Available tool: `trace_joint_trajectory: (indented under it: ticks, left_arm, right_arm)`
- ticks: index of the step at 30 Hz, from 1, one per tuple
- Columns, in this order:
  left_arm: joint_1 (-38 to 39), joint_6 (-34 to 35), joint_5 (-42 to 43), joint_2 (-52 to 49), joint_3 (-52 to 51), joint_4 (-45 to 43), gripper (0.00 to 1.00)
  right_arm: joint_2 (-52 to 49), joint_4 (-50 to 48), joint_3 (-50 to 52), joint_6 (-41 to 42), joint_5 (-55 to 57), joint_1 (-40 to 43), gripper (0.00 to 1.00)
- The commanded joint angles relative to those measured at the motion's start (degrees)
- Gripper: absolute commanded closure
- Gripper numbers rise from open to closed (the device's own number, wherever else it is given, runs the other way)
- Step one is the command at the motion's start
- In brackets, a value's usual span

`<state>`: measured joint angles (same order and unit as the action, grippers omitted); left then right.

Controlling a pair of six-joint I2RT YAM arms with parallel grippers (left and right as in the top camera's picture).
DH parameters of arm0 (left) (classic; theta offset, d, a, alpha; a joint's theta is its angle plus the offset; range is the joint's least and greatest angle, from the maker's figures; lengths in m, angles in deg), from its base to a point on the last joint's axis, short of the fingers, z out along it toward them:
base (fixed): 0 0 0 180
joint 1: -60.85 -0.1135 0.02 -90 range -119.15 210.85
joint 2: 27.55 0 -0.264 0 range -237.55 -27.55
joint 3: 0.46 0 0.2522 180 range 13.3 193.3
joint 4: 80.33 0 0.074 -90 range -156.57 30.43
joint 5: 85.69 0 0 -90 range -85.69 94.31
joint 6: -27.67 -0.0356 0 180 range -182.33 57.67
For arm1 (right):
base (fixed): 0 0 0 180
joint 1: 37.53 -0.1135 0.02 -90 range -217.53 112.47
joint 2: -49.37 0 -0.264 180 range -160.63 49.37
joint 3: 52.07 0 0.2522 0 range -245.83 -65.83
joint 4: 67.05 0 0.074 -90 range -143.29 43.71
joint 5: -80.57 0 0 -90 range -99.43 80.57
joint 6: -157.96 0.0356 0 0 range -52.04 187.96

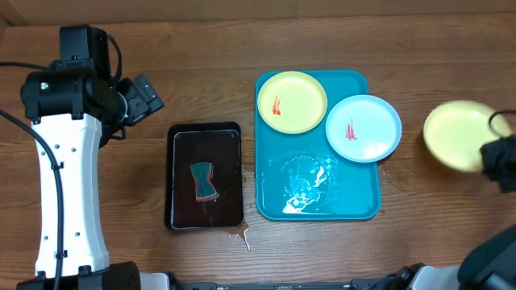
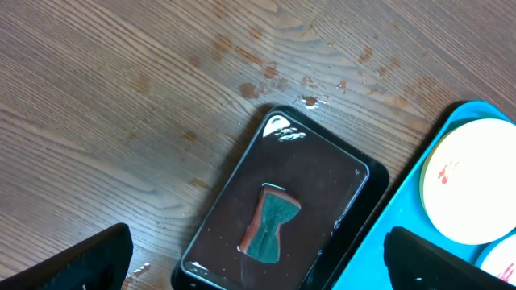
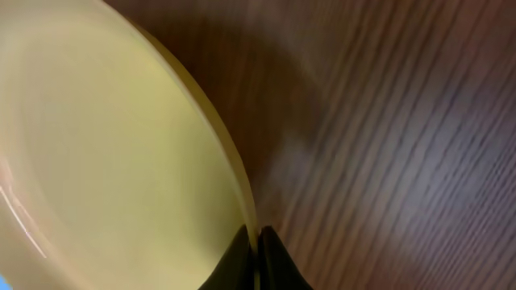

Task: Clean dirty plates on tray and stack at the side
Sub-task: 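Carry the yellow plate right and set it on the table, then slide the white plate down into the tray's lower slot with the right gripper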

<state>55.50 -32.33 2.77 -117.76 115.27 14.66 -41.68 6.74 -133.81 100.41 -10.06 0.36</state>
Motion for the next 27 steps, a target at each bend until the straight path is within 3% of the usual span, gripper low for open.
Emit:
trace_joint_trajectory:
  ticks: [1,7,14,15,18,19,22,27]
  left_arm:
    - [-0.3,-0.4,-0.5,0.5,1.3,0.0,0.00]
    - [-0.3,-0.4,-0.5,0.5,1.3,0.0,0.00]
    - [-0.3,-0.4,-0.5,0.5,1.3,0.0,0.00]
    - [-0.3,-0.4,-0.5,0.5,1.3,0.0,0.00]
    - [-0.3,-0.4,-0.5,0.5,1.3,0.0,0.00]
    - [-0.3,-0.4,-0.5,0.5,1.3,0.0,0.00]
    - [-0.3,-0.4,-0.5,0.5,1.3,0.0,0.00]
    - [-0.3,-0.4,-0.5,0.5,1.3,0.0,0.00]
  right_arm:
    - [-0.1,-3.9,6.8,0.2,-0.4,-0.3,0.96]
    - [-0.1,-8.9,15.8,0.2,-0.8,-1.8,0.96]
    - [0.0,-6.6,16.4,-2.4,-1.9,-5.1,0.96]
    - [0.0,-6.3,16.4,-2.7,-1.8,-5.9,0.94]
    - [0.4,-4.8,15.8,-2.2,1.5,-8.1,0.51]
    - [0.9,-4.3,15.2,-1.7,2.7,-8.5,0.47]
    - [3.1,-2.9,12.5,-1.6,2.8,-9.6,0.44]
    - [9.9,-4.0,7.4,-12.7,-8.5,-14.5,0.49]
